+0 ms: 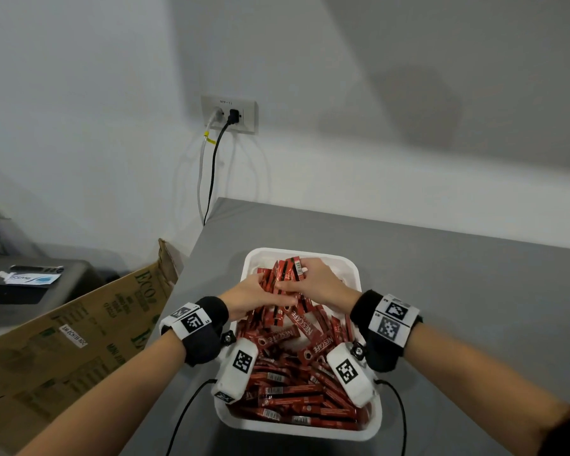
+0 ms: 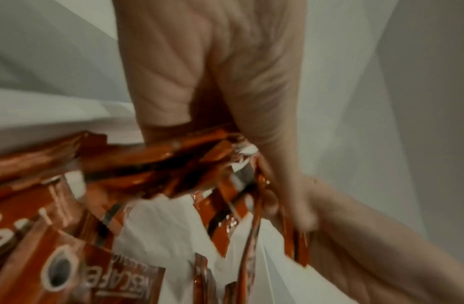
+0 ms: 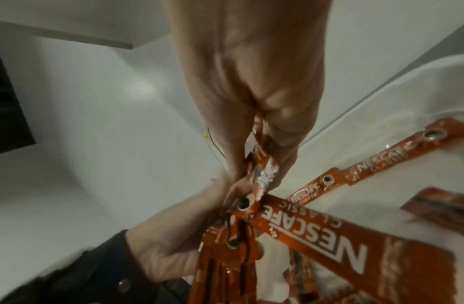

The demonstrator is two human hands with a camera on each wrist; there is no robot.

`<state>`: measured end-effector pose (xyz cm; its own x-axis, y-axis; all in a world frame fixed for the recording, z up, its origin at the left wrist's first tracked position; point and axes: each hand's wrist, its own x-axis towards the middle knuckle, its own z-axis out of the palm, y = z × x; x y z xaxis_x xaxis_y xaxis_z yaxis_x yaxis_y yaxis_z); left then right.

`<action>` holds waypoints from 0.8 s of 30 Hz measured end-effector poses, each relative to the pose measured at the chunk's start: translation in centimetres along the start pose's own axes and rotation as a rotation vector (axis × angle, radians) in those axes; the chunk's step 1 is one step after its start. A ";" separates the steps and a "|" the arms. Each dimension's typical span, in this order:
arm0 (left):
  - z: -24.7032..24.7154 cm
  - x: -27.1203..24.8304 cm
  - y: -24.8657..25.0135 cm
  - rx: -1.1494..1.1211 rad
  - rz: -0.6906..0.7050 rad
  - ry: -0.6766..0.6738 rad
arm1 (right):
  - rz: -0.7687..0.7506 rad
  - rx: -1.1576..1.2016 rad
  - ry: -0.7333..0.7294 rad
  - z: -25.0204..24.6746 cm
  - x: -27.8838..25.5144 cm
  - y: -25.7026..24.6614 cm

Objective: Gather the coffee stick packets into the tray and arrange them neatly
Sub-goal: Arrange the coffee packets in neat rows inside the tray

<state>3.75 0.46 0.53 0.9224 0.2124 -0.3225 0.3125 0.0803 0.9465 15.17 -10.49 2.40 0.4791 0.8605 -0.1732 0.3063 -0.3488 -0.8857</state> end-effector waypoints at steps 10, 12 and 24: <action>0.2 0.2 -1.2 0.053 0.029 0.229 | -0.032 0.061 0.064 1.3 0.7 1.2; 0.5 0.3 -0.9 0.057 0.036 0.236 | -0.086 -0.029 0.121 1.0 0.5 0.9; -0.3 0.8 0.5 -0.315 0.114 0.507 | -0.100 -0.122 -0.001 1.0 -0.5 0.6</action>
<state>4.53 1.00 0.75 0.6992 0.6675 -0.2561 0.0649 0.2974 0.9525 14.33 -10.78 1.50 0.4400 0.8937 -0.0874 0.4499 -0.3037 -0.8399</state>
